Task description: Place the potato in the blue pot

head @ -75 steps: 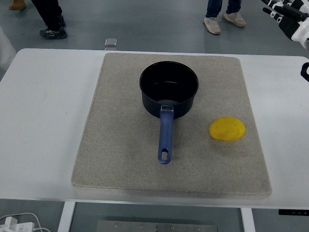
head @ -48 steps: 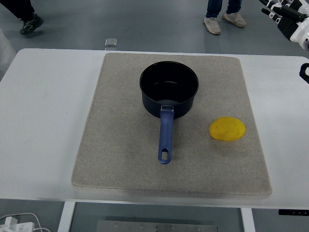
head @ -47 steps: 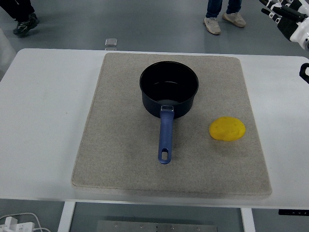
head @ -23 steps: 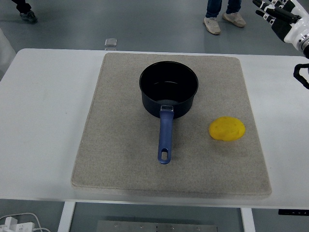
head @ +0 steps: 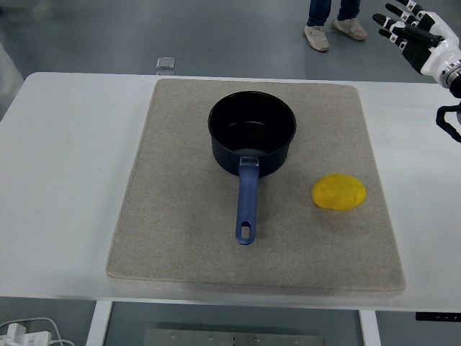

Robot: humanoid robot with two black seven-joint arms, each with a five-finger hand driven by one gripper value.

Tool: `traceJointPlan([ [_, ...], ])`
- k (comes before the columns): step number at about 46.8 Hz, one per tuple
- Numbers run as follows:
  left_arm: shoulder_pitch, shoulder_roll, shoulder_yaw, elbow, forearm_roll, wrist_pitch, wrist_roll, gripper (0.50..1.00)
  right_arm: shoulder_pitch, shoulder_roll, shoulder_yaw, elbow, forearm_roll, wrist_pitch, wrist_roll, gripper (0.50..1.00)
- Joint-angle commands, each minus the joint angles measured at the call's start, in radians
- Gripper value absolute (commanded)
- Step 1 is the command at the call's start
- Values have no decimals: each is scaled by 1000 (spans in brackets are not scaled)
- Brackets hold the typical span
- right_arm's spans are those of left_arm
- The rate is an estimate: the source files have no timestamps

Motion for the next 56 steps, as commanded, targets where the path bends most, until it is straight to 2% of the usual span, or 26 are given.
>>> traceJointPlan([
  [1, 1, 0, 0, 0, 0, 0, 0, 1000, 0, 2, 0, 1, 1, 1, 0, 944],
  [6, 0, 0, 0, 2, 0, 0, 0, 1000, -9, -10, -2, 6, 3, 10, 0, 944],
  [10, 0, 0, 0, 0, 0, 0, 0, 1000, -54, -24, -2, 12, -8, 36, 0, 944],
  [19, 0, 0, 0, 0, 0, 0, 0, 1000, -109, -133, 0, 29, -98, 169, 11, 944],
  [26, 0, 0, 0, 0, 0, 0, 0, 1000, -134, -286, -3, 116, -190, 301, 20, 944],
  [29, 0, 0, 0, 0, 0, 0, 0, 1000, -137, -350, -3, 156, -269, 335, 58, 944],
  [34, 0, 0, 0, 0, 0, 0, 0, 1000, -146, -439, -3, 236, -454, 335, 161, 944],
  [38, 0, 0, 0, 0, 0, 0, 0, 1000, -149, -510, -3, 309, -592, 335, 224, 944],
  [41, 0, 0, 0, 0, 0, 0, 0, 1000, -163, -550, -3, 366, -664, 315, 258, 944],
  [45, 0, 0, 0, 0, 0, 0, 0, 1000, -200, -574, -5, 441, -738, 251, 307, 942],
  [51, 0, 0, 0, 0, 0, 0, 0, 1000, -252, -578, -5, 535, -916, 99, 356, 940],
  [56, 0, 0, 0, 0, 0, 0, 0, 1000, -286, -570, -12, 606, -1042, -47, 351, 940],
])
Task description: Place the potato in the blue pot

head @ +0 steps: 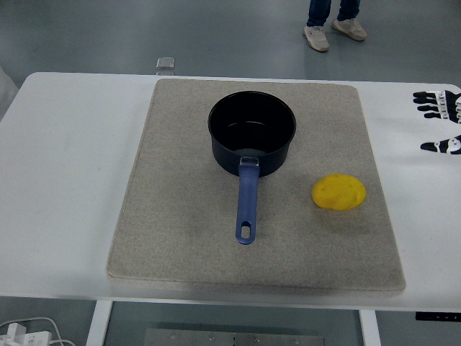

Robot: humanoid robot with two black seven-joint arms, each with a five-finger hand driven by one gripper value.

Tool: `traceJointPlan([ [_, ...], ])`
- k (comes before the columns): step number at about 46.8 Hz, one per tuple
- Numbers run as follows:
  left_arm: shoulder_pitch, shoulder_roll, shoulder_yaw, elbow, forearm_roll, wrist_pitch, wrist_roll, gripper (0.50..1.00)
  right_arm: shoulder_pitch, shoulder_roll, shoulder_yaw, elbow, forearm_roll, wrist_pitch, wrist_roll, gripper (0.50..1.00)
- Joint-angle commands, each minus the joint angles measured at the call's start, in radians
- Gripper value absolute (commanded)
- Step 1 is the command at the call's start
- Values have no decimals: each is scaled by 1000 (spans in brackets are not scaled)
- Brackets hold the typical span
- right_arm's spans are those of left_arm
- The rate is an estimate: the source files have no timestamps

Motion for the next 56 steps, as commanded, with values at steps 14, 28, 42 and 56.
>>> traceJointPlan([
  [14, 0, 0, 0, 0, 0, 0, 0, 1000, -33, -19, -61, 150, -86, -197, -7, 942],
  [28, 0, 0, 0, 0, 0, 0, 0, 1000, -96, -84, -61, 279, -86, -200, -1, 942],
  [42, 0, 0, 0, 0, 0, 0, 0, 1000, -128, -55, -93, 332, -100, -291, -13, 940],
  [56, 0, 0, 0, 0, 0, 0, 0, 1000, -126, 5, -128, 331, -103, -344, -18, 940],
])
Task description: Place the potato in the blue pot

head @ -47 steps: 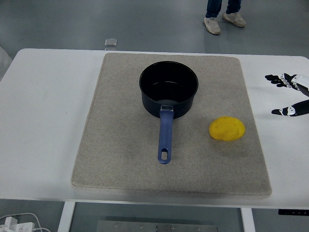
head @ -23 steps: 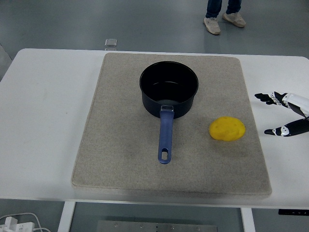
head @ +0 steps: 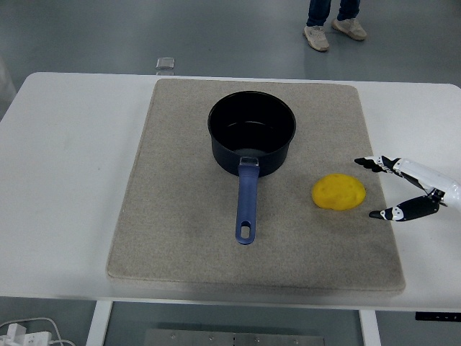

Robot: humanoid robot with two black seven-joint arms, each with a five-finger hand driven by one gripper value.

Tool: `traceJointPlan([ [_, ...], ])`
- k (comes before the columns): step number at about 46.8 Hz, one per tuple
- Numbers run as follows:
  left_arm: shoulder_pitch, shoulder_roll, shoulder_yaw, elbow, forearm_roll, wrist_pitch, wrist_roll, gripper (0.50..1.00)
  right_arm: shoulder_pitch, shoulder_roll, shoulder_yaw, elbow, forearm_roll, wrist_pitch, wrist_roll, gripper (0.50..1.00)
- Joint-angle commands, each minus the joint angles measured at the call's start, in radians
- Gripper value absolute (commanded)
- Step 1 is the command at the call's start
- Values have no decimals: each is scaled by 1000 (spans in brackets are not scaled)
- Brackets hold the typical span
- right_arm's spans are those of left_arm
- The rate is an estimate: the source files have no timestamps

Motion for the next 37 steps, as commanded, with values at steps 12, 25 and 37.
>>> traceJointPlan([
  [12, 0, 0, 0, 0, 0, 0, 0, 1000, 8, 72, -12, -12, -6, -31, -36, 940],
  [25, 0, 0, 0, 0, 0, 0, 0, 1000, 11, 79, -15, -14, -15, -43, -45, 924],
  [37, 0, 0, 0, 0, 0, 0, 0, 1000, 12, 90, -16, -15, -17, -42, -45, 821],
])
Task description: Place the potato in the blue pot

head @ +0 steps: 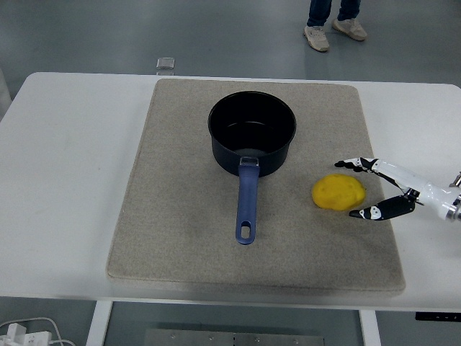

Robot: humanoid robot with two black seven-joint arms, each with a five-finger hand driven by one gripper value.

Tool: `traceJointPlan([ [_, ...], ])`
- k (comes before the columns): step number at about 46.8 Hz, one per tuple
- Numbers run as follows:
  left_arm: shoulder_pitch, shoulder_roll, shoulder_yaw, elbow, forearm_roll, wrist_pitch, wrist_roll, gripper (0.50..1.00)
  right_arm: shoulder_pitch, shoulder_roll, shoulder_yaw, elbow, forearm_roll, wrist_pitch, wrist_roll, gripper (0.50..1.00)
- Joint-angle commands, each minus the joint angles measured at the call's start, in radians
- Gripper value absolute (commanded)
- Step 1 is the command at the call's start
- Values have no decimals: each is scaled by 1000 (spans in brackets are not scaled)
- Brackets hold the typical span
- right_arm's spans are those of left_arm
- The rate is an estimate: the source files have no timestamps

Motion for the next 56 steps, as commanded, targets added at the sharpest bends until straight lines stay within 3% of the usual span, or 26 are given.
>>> traceJointPlan([
  [1, 2, 0, 0, 0, 0, 0, 0, 1000, -1, 13, -2, -1, -2, 1, 0, 817],
  [19, 0, 0, 0, 0, 0, 0, 0, 1000, 2, 48, -3, -18, -13, 1, -11, 752],
  [27, 0, 0, 0, 0, 0, 0, 0, 1000, 3, 56, -9, -27, -38, 1, -11, 644],
  [34, 0, 0, 0, 0, 0, 0, 0, 1000, 5, 56, -9, -31, -50, 1, -11, 500],
  [56, 0, 0, 0, 0, 0, 0, 0, 1000, 29, 53, -11, -37, -50, 13, -21, 500],
])
